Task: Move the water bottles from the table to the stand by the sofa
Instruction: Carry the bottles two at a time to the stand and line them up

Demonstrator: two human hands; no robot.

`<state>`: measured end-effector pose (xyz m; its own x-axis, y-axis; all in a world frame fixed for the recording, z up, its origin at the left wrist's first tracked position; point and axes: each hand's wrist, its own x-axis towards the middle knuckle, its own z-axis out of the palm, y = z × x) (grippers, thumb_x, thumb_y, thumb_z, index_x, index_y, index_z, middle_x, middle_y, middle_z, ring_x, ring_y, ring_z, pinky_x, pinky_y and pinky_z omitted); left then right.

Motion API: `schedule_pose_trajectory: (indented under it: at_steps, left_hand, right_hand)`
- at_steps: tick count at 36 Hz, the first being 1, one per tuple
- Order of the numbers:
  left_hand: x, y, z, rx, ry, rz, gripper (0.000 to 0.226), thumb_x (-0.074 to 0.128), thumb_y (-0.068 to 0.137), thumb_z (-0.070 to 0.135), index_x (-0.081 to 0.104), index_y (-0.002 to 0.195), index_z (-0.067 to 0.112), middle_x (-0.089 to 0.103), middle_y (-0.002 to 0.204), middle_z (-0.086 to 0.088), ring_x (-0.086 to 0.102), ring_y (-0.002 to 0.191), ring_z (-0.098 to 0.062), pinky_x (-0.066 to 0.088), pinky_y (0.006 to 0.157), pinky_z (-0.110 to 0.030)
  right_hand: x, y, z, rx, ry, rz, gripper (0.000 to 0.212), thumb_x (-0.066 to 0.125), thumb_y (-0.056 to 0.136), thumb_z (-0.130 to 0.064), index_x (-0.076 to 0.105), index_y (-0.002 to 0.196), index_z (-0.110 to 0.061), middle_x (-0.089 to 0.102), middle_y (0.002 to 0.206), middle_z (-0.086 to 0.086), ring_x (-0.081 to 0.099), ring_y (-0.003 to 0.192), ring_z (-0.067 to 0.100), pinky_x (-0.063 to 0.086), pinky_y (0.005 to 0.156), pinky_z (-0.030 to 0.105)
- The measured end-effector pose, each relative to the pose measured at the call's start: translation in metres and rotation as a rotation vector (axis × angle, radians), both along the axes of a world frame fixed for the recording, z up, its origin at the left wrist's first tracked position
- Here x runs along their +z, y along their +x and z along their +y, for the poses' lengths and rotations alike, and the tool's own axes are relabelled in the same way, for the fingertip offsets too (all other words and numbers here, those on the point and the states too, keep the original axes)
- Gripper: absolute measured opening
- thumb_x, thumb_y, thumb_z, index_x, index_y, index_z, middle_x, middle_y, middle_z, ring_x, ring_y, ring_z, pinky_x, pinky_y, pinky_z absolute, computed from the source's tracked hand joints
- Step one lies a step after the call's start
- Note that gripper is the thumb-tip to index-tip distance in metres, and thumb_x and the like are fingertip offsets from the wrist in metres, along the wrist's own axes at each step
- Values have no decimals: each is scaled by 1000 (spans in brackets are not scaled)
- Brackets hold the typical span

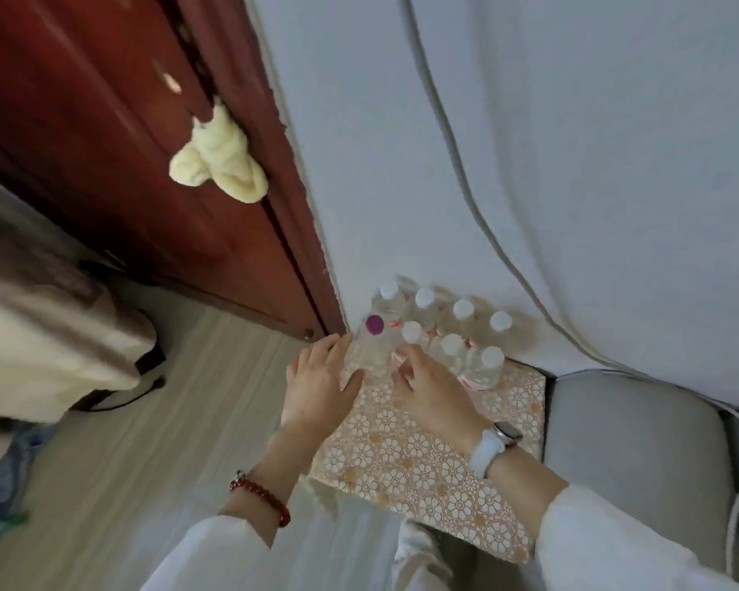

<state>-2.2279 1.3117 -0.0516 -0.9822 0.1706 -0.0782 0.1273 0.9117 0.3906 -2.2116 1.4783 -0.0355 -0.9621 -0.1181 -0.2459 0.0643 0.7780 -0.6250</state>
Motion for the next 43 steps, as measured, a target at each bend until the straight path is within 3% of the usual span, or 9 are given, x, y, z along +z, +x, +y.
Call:
schedule_pose_trajectory:
  at_steps: [7, 12, 18, 23, 27, 32, 38, 43]
  left_hand:
    - [69, 108, -213, 366, -50, 133, 39, 51, 90, 34, 51, 126, 20, 55, 126, -3, 46, 118, -27, 32, 98, -41]
    - [103, 268, -370, 687, -57, 216, 34, 57, 88, 31, 58, 119, 19, 60, 119, -5, 51, 113, -29, 37, 91, -40]
    - [127, 492, -510, 1126, -21, 219, 39, 58, 88, 28, 56, 124, 12, 58, 121, -11, 53, 114, -31, 43, 94, -44]
    - [141, 650, -581, 1426, -43, 278, 38, 57, 89, 27, 57, 123, 10, 60, 120, -13, 54, 111, -29, 44, 94, -41]
    - [135, 757, -613, 1682, -53, 315, 34, 59, 88, 24, 60, 118, 8, 62, 117, -14, 56, 110, -31, 43, 89, -39]
    - [120, 879, -653, 1917, -68, 281, 35, 54, 90, 27, 57, 121, 10, 59, 124, -8, 52, 117, -27, 39, 96, -39]
    - [131, 1009, -745, 2136, -58, 294, 35, 50, 92, 29, 56, 122, 12, 56, 126, -6, 50, 119, -24, 41, 98, -42]
    - [164, 1109, -817, 2258, -99, 347, 33, 51, 91, 27, 57, 119, 11, 59, 122, -7, 53, 114, -24, 41, 97, -44]
  right_hand:
    - [54, 41, -187, 341, 21, 20, 31, 43, 94, -28, 52, 120, -13, 65, 112, 10, 58, 106, 28, 48, 85, 38]
    - [87, 136, -358, 608, -38, 34, 28, 44, 93, -26, 55, 116, -13, 62, 115, 9, 55, 110, 27, 43, 88, 33]
    - [111, 296, -558, 978, -51, -3, 31, 42, 94, -28, 54, 118, -12, 58, 121, 11, 52, 113, 27, 43, 95, 36]
    - [133, 432, -688, 1315, -31, 16, 31, 43, 95, -28, 54, 118, -11, 57, 122, 12, 51, 116, 26, 39, 94, 31]
    - [140, 531, -767, 1563, -12, 43, 30, 44, 95, -25, 55, 117, -8, 57, 123, 15, 52, 115, 30, 40, 94, 35]
    - [131, 655, -858, 1821, -11, 53, 32, 43, 95, -25, 59, 112, -4, 61, 117, 16, 57, 109, 31, 45, 94, 44]
    - [126, 796, -990, 2037, -58, 82, 30, 40, 94, -30, 58, 111, -14, 63, 114, 6, 59, 105, 24, 48, 86, 34]
    - [140, 913, -1088, 2169, -134, 95, 27, 40, 93, -26, 60, 103, -11, 65, 107, 7, 60, 98, 25, 43, 76, 29]
